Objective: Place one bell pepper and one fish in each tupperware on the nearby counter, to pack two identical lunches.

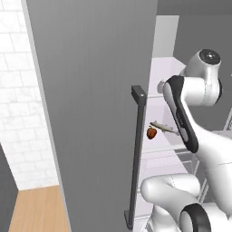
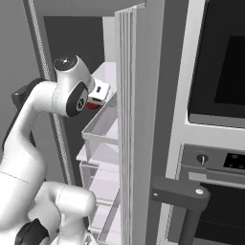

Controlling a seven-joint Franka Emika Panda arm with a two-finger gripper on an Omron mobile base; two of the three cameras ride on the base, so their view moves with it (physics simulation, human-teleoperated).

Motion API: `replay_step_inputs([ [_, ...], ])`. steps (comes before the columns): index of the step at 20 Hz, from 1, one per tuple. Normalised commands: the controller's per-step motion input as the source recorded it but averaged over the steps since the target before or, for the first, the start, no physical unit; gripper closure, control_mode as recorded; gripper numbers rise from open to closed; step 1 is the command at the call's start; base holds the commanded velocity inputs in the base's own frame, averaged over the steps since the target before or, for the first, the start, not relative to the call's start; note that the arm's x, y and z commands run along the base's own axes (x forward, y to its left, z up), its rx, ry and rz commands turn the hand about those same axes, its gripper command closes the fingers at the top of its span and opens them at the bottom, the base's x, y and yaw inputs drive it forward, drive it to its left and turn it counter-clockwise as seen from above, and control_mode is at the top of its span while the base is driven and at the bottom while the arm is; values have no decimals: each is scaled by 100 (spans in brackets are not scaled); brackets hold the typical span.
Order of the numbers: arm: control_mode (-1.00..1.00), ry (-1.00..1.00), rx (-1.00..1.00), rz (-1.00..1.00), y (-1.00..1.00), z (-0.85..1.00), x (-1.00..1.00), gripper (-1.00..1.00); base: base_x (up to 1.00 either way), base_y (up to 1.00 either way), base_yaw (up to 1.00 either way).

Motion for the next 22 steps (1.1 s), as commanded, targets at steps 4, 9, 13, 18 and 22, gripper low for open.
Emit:
replay_step_inputs([
  [4, -100, -1, 0, 7, 44, -34, -100, 100, 0, 0, 0],
  [9, -100, -3, -3, 6, 41, -24, -63, 100, 0, 0, 0],
  [13, -100, -9, 0, 0, 12, -29, -28, 100, 0, 0, 0],
  [18, 100, -4, 0, 1, 10, -10, -34, 100, -60, 18, 2],
  [22, 100, 0, 0, 0, 0, 0, 0, 100, -100, 23, 1],
])
